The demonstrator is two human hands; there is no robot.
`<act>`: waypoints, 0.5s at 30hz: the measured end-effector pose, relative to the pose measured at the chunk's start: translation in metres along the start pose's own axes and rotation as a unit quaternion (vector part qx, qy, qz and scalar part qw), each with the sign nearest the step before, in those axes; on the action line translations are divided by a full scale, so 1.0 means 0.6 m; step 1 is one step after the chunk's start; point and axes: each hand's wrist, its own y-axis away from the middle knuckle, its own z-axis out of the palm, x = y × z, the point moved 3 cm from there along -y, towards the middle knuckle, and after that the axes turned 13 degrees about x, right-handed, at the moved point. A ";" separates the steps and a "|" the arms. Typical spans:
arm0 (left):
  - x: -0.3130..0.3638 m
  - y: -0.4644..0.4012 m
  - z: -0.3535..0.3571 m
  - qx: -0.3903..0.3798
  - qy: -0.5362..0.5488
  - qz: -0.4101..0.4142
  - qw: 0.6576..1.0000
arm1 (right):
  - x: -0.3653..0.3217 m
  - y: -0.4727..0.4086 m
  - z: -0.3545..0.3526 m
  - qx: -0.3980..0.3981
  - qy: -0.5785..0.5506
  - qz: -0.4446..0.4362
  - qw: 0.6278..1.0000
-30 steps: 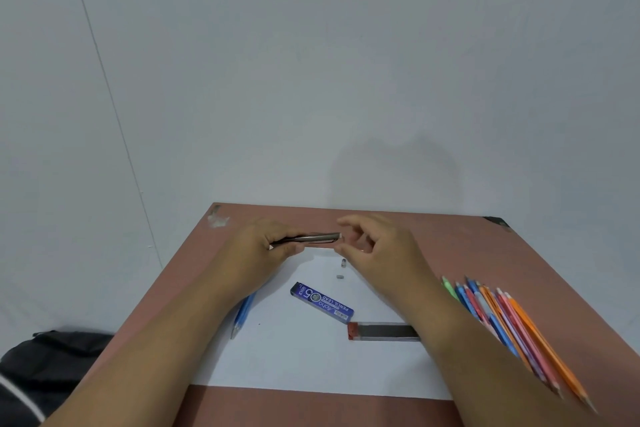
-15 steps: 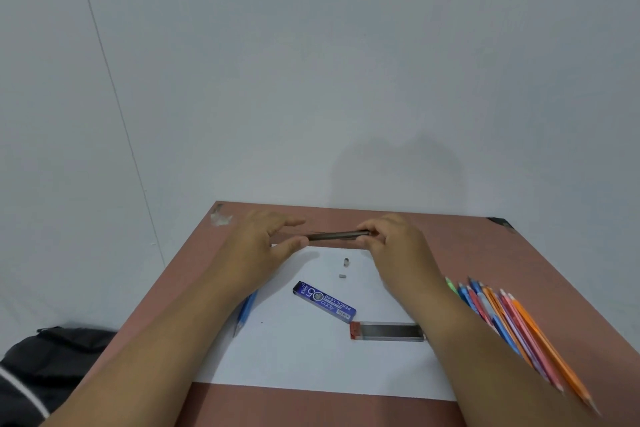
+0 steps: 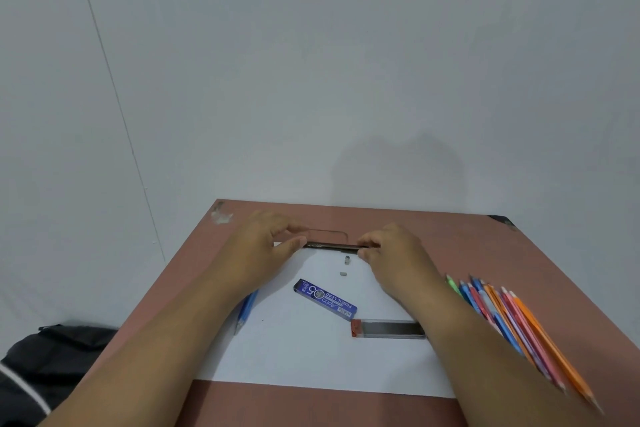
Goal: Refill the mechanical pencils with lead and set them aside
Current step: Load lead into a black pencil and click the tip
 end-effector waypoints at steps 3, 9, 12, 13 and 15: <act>0.008 0.000 -0.004 0.009 0.007 -0.007 1.000 | -0.020 0.005 -0.016 0.036 -0.045 -0.023 0.998; 0.019 0.000 -0.018 0.094 0.057 -0.029 0.993 | -0.083 0.044 -0.039 -0.113 -0.006 -0.061 0.992; 0.013 -0.001 -0.018 0.100 0.050 -0.039 0.993 | -0.097 0.061 -0.034 -0.188 0.050 -0.078 0.978; 0.012 -0.001 -0.018 0.101 0.048 -0.041 0.993 | -0.099 0.063 -0.031 -0.193 0.058 -0.088 0.976; 0.011 -0.001 -0.018 0.100 0.053 -0.048 0.992 | -0.103 0.065 -0.026 -0.186 0.068 -0.110 0.974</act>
